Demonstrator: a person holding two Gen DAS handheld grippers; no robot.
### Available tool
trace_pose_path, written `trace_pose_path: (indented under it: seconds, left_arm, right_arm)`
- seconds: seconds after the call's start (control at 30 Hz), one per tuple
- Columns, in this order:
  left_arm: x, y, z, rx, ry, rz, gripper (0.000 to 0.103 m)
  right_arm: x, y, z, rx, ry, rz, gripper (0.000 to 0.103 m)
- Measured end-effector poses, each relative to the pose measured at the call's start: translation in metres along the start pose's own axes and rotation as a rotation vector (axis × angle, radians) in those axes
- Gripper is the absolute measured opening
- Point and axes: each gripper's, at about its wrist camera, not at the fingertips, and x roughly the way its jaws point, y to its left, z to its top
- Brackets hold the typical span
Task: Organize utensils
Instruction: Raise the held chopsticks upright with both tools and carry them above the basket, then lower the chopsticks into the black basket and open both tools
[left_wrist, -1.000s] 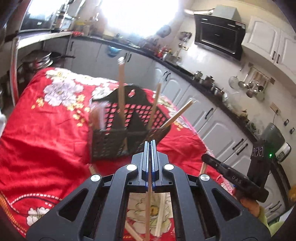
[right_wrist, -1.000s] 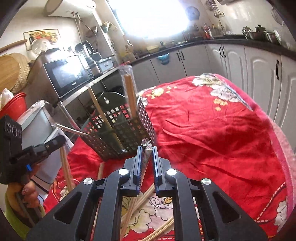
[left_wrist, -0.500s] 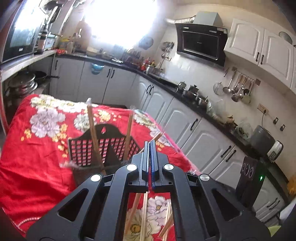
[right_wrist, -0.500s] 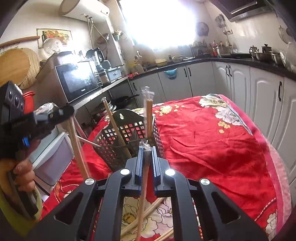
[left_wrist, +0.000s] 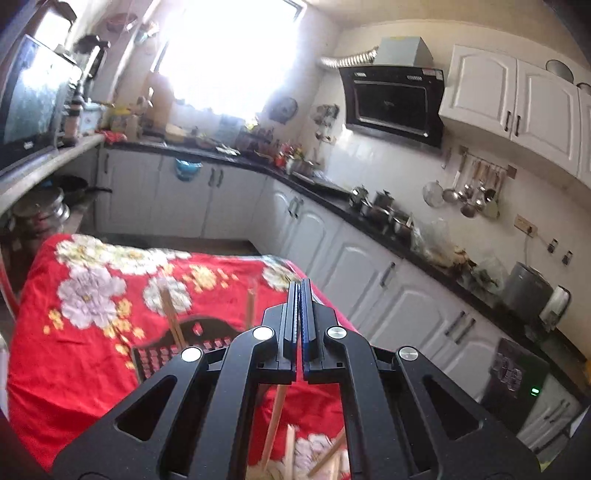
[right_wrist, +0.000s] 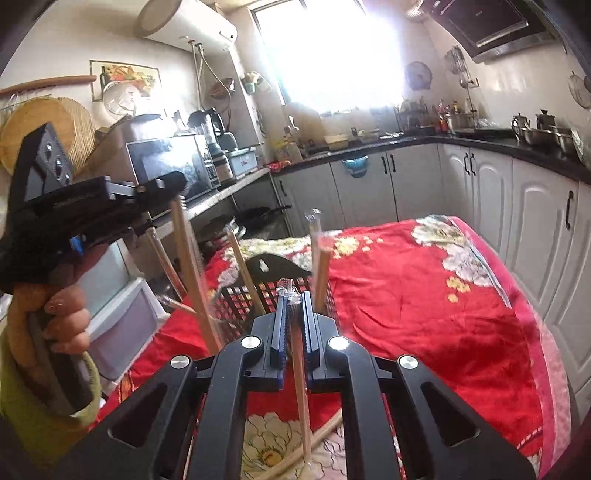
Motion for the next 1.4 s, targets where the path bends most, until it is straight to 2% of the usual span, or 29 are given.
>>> trace_pose_path:
  seconds: [0.2, 0.73, 1.07, 1.4]
  left_arm:
    - [0.001, 0.007, 0.024, 0.002, -0.074, 0.061, 0.000]
    - [0.007, -0.005, 0.068, 0.054, -0.195, 0.110, 0.000]
    - [0.024, 0.005, 0.073, 0.022, -0.222, 0.148, 0.000]
    - [0.050, 0.029, 0.053, -0.039, -0.204, 0.174, 0.000]
  right_arm:
    - [-0.001, 0.011, 0.026, -0.021, -0.059, 0.027, 0.007]
    - [0.012, 0.032, 0.090, -0.061, -0.170, 0.084, 0.007]
    - [0.016, 0.039, 0.124, -0.112, -0.287, 0.089, 0.007]
    - [0.048, 0.023, 0.112, -0.132, -0.303, 0.047, 0.007]
